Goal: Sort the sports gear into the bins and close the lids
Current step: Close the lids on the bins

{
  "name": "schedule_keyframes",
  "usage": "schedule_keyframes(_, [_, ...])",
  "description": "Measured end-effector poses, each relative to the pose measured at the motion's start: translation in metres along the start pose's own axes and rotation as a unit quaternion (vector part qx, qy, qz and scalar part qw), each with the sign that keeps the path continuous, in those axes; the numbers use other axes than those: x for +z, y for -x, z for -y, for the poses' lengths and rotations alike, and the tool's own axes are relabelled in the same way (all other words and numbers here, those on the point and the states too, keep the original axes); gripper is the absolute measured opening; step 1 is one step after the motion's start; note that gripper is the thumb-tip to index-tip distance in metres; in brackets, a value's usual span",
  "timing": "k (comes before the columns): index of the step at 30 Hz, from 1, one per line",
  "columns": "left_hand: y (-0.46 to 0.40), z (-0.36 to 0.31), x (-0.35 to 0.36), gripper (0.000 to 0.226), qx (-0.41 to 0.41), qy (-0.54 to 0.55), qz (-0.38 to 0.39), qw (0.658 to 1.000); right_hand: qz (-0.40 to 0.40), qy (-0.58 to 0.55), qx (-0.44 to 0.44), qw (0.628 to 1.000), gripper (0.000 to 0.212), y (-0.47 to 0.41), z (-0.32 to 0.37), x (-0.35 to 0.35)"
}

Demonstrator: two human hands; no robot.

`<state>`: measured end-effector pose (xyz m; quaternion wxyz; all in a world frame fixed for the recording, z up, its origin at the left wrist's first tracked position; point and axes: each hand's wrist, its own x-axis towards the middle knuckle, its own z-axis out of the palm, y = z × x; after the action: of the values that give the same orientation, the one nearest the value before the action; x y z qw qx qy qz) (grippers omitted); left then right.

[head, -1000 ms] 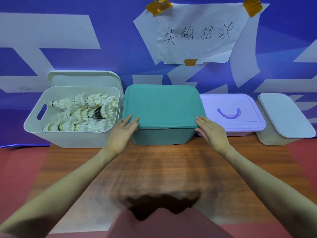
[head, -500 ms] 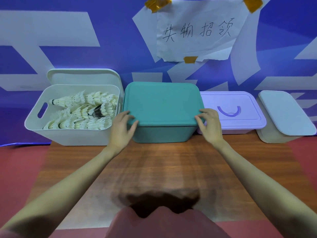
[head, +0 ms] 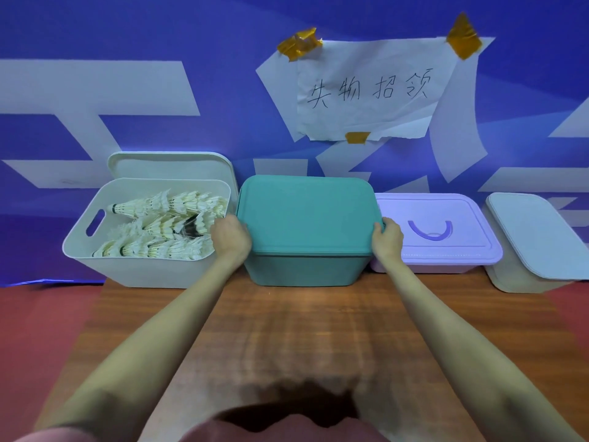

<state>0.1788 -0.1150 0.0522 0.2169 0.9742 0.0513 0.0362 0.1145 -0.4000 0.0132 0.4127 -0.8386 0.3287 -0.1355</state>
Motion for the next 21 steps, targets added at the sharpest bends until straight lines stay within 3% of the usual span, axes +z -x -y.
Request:
schedule_keyframes(5, [-0.003,-0.005,0.001,0.019,-0.055,0.026,-0.008,0.998,-0.059,-0.001,0.02,0.998,0.024,0.002,0.003,0.002])
schedule_keyframes(9, [-0.007,-0.006,0.005,0.02,-0.108,0.068,-0.004,0.992,-0.059,-0.007,0.004,0.998,0.025,0.006,0.003,0.003])
schedule_keyframes(15, [-0.014,0.002,0.006,0.014,-0.186,0.208,0.009,0.96,-0.082,0.006,-0.015,0.997,0.028,0.01,0.006,0.003])
schedule_keyframes(21, [-0.007,0.004,0.008,0.008,-0.2,0.284,-0.011,0.938,-0.084,0.049,-0.014,0.995,0.029,0.012,0.007,0.008])
